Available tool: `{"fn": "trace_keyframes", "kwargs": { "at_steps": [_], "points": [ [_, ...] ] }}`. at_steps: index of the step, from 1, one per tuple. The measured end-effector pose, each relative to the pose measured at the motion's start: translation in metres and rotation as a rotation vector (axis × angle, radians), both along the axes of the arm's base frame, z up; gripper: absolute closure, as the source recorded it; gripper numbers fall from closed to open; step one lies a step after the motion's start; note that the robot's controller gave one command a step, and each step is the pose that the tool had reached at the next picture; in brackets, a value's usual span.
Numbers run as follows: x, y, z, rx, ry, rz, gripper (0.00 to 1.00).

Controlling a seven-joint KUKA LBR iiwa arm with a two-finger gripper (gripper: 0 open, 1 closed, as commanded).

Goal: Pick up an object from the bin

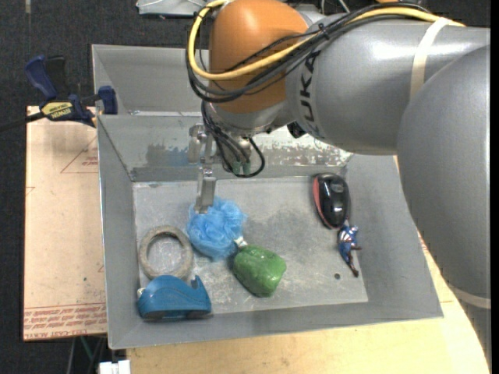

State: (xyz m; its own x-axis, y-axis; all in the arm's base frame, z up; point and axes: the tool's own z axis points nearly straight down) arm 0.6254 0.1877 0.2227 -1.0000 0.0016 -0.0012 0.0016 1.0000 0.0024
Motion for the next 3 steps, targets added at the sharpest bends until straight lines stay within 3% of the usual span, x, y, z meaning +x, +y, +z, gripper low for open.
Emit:
{"fn": "trace_keyframes", "kwargs": {
  "at_steps": [1, 2, 3],
  "points": [
    [0.0, 0.0, 0.0, 0.0, 0.0, 0.0, 0.0],
    [-0.002, 0.028, -0.068, 0.001, 0.005, 0.011, 0.0],
    [-0.054, 0.034, -0.066, 0.002, -0.009, 0.119, 0.0]
  ]
}}
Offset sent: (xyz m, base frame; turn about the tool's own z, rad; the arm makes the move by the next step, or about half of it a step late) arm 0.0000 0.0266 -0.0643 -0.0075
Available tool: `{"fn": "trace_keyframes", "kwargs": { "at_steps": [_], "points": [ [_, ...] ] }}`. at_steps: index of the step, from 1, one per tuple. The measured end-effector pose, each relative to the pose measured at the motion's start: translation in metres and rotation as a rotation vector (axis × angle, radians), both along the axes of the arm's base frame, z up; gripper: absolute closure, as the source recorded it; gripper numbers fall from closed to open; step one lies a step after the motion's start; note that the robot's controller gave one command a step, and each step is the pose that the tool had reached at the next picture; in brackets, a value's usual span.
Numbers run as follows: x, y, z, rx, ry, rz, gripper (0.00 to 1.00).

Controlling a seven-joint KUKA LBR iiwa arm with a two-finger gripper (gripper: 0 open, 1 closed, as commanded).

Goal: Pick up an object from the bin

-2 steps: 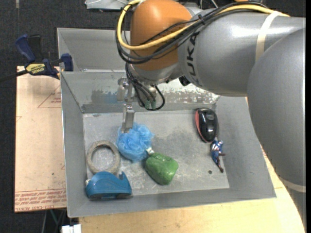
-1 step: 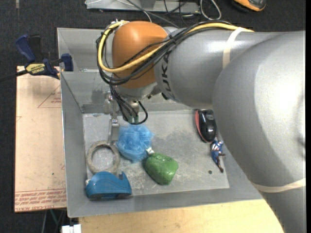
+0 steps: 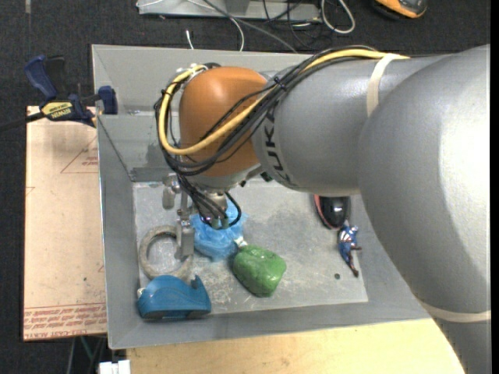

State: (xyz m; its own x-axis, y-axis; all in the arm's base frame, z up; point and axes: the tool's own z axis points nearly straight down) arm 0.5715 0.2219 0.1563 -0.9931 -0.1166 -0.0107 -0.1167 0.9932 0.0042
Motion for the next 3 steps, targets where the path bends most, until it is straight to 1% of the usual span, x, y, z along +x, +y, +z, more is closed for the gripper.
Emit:
{"fn": "trace_keyframes", "kwargs": {
  "at_steps": [1, 2, 3],
  "points": [
    [-0.017, -0.024, -0.068, -0.003, 0.01, -0.04, 0.0],
    [-0.046, 0.009, -0.069, 0.005, -0.051, 0.095, 1.0],
    [-0.046, 0.009, -0.069, 0.006, -0.051, 0.095, 1.0]
  ]
}}
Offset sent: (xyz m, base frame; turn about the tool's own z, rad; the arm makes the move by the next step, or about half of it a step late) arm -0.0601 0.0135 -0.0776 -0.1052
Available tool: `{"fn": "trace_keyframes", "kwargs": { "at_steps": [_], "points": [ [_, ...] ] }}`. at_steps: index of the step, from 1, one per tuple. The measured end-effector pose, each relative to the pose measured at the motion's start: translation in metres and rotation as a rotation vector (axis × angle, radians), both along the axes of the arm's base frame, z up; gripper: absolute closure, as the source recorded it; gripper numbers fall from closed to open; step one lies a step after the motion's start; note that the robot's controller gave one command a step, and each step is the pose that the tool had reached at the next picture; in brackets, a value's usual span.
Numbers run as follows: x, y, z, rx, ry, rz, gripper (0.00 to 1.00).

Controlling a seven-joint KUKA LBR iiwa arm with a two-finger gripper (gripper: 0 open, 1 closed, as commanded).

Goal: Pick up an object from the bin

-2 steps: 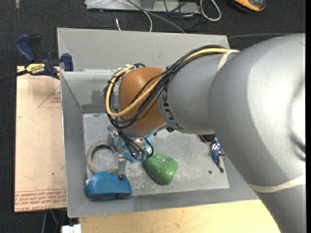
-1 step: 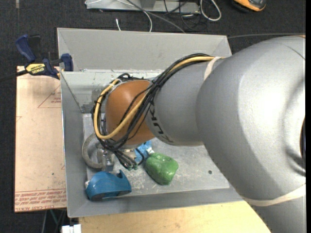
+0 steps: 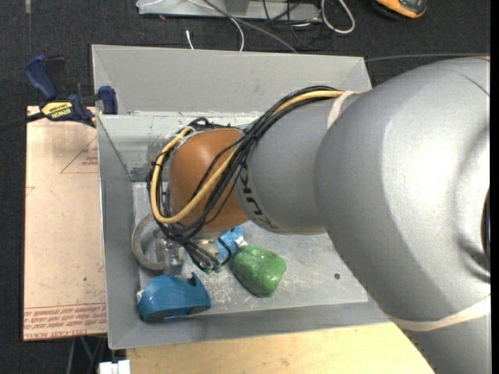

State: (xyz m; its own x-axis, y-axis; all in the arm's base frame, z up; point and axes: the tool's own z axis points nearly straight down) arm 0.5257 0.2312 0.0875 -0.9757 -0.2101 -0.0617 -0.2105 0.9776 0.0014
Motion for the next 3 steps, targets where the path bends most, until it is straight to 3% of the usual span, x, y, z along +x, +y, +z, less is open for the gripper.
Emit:
{"fn": "trace_keyframes", "kwargs": {
  "at_steps": [1, 2, 3],
  "points": [
    [-0.015, 0.009, 0.054, -0.009, -0.003, 0.148, 1.0],
    [-0.017, -0.01, 0.01, -0.022, -0.045, 0.401, 1.0],
    [-0.01, 0.014, 0.0, -0.021, -0.064, 0.385, 1.0]
  ]
}}
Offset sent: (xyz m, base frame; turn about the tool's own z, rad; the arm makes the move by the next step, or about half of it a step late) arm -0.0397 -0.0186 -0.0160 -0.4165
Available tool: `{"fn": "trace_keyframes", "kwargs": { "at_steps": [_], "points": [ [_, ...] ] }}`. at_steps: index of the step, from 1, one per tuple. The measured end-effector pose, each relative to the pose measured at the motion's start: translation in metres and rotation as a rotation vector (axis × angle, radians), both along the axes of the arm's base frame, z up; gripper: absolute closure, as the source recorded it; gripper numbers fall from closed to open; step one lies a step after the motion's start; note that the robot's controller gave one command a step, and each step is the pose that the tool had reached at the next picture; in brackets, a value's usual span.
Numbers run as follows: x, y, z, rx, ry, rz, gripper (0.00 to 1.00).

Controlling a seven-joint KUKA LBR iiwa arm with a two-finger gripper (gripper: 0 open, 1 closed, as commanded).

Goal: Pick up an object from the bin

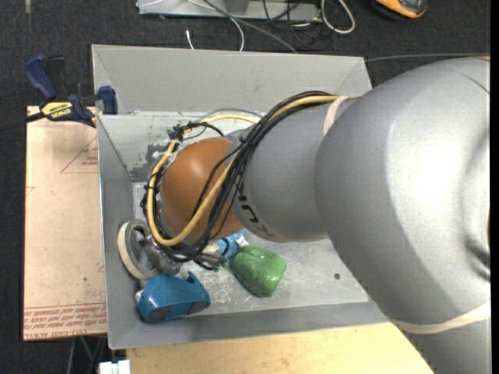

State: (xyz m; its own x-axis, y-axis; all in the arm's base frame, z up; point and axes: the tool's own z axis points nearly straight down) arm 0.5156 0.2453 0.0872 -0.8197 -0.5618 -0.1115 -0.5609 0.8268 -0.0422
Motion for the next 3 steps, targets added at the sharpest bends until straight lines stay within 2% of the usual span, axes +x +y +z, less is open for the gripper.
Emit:
{"fn": "trace_keyframes", "kwargs": {
  "at_steps": [1, 2, 3],
  "points": [
    [-0.0029, 0.0033, -0.0021, 0.005, 0.004, 0.002, 0.0],
    [-0.0013, 0.0054, -0.0001, 0.012, -0.003, 0.002, 1.0],
    [-0.0013, 0.0054, -0.0001, 0.012, -0.003, 0.002, 1.0]
  ]
}}
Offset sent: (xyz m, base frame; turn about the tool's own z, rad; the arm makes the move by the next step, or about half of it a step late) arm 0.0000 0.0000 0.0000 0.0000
